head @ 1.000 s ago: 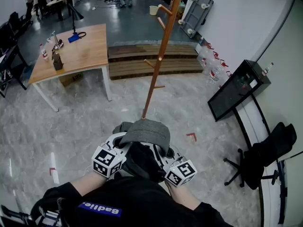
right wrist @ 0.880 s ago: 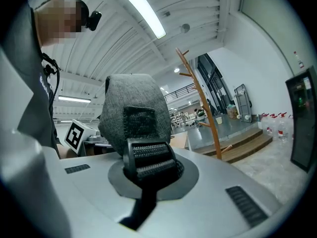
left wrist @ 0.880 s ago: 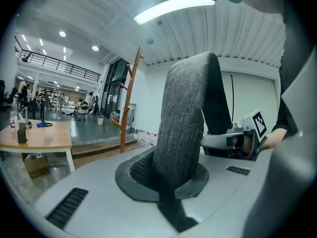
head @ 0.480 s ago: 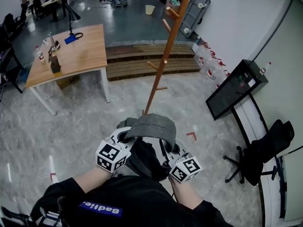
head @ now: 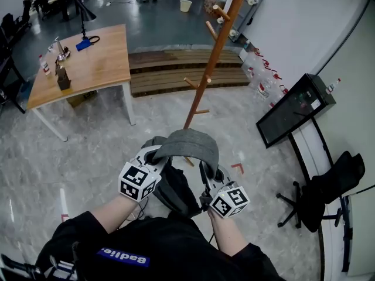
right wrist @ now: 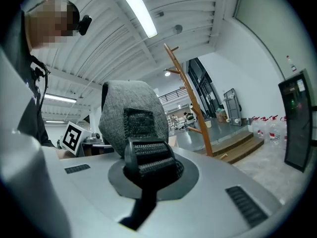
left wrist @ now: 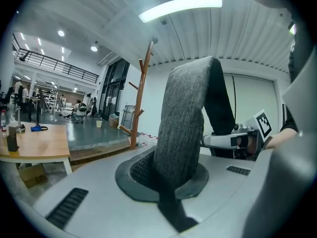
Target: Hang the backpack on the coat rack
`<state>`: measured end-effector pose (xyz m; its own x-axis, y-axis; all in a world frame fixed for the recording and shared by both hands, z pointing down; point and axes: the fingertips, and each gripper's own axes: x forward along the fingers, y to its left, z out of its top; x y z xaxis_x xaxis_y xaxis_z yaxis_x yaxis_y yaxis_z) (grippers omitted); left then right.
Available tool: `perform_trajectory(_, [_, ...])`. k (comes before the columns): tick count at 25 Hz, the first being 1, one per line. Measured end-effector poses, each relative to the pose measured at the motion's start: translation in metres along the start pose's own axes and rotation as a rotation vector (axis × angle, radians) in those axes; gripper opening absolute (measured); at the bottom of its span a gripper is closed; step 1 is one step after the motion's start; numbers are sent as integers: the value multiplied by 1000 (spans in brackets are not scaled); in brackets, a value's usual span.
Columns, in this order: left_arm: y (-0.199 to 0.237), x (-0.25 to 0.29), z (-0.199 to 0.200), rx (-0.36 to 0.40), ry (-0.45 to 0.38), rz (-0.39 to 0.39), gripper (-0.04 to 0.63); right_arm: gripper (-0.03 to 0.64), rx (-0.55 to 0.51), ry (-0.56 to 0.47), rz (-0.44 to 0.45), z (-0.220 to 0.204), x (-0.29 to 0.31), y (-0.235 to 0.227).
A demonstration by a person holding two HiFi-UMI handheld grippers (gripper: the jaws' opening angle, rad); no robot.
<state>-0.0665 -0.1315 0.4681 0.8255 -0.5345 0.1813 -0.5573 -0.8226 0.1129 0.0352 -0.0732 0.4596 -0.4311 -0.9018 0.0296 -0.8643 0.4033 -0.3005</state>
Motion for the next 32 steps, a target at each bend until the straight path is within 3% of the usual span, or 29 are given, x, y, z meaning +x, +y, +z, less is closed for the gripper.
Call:
perform_trajectory(15, [76,138,53,-11,-22,204,28,2,10,-3,220,64,109,-131])
perform_trajectory(25, [122,198,90,-23,-48,210,28,2,-26,-3,159,105,166,-192])
perform_trajectory(32, [148,250,64,-70,35,179,28,2,2,60,56,82,198,-241])
